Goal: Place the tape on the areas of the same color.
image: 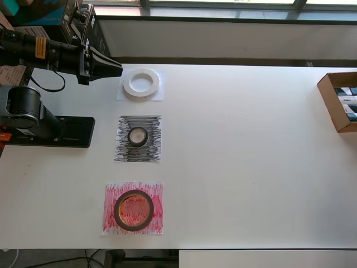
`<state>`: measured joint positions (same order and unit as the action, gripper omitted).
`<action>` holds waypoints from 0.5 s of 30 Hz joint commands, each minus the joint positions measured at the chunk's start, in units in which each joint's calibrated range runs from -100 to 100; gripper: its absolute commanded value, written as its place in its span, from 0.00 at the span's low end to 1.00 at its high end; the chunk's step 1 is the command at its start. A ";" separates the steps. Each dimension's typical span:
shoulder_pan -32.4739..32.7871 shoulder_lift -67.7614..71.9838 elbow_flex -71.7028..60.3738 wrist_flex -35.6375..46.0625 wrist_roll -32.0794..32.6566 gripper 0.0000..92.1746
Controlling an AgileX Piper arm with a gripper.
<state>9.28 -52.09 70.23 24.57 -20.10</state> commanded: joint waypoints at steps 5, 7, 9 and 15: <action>1.07 -13.29 8.24 0.00 -3.71 0.17; 0.99 -16.19 10.69 0.00 -4.53 0.17; 0.68 -19.19 13.05 0.00 -5.27 0.17; 0.52 -29.66 16.14 0.00 -5.43 0.17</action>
<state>9.62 -73.44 84.68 24.93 -25.40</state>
